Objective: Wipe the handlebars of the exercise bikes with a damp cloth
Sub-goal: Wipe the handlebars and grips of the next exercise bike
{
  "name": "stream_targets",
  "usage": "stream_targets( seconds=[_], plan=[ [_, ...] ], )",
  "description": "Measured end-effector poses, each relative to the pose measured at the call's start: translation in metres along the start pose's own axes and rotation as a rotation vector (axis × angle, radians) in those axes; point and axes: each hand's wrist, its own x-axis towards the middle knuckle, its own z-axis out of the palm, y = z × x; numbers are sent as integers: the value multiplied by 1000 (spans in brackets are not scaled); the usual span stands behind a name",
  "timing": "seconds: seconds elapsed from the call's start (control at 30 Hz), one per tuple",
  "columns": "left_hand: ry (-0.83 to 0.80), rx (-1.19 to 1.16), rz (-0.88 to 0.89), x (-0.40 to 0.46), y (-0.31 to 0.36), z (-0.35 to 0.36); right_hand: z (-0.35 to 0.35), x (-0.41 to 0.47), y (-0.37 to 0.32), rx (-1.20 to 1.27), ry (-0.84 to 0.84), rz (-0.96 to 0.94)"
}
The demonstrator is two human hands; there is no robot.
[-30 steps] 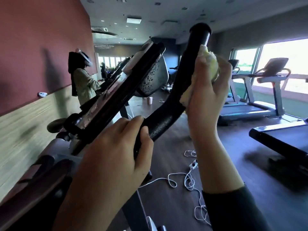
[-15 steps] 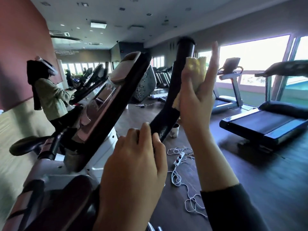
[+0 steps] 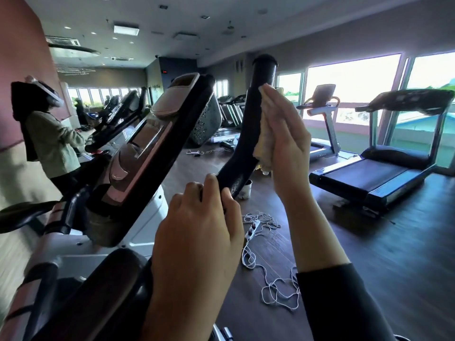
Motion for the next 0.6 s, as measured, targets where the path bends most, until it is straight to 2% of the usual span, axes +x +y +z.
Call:
stream_targets(
  seconds=[0.1, 0.27, 0.47, 0.6],
  plan=[
    [-11, 5, -15, 0, 0, -1, 7, -3, 0, -22, 16, 35],
    [-43, 13, -28, 1, 2, -6, 21, 15, -2, -255, 98, -5],
    [-159, 64, -46, -3, 7, -20, 24, -21, 10, -278, 149, -83],
    [-202, 112, -22, -5, 6, -29, 25, 7, 3, -330, 175, -82]
  ],
)
